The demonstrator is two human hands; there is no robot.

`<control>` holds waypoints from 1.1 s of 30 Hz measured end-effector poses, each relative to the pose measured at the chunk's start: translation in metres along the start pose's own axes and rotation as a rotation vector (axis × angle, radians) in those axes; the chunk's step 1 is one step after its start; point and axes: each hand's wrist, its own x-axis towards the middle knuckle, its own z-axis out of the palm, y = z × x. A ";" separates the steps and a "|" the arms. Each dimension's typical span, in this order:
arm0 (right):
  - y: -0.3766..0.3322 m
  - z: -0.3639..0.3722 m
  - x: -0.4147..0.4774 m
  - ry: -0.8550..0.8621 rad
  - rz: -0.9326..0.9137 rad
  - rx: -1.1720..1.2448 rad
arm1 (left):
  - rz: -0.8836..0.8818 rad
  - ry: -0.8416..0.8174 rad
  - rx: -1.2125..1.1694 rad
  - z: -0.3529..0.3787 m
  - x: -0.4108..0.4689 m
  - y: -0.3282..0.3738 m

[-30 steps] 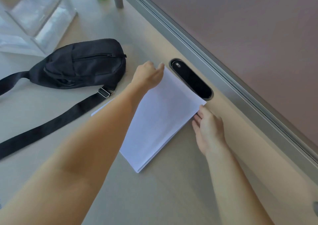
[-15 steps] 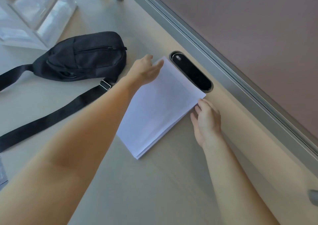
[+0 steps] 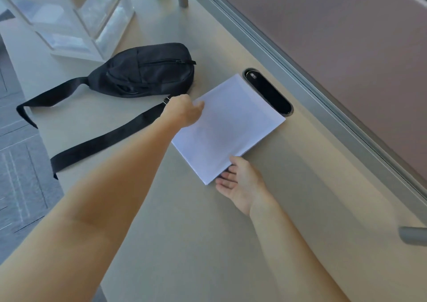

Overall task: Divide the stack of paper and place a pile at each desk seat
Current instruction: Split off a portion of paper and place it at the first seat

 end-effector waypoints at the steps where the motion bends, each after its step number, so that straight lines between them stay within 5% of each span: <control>1: 0.000 0.003 -0.002 -0.011 -0.006 0.013 | -0.001 -0.002 0.000 0.000 -0.001 0.000; 14: 0.012 0.012 0.003 0.028 -0.033 0.039 | -0.034 0.053 -0.120 -0.008 -0.006 -0.026; 17: 0.013 0.009 -0.001 0.048 -0.021 0.041 | -0.162 0.150 -0.314 -0.010 -0.019 -0.039; 21: 0.013 0.011 -0.006 0.051 0.001 0.053 | -0.466 0.164 -0.880 -0.004 -0.048 -0.054; 33: 0.001 0.022 0.000 0.049 0.022 0.048 | -0.543 0.205 -1.493 0.003 -0.062 -0.045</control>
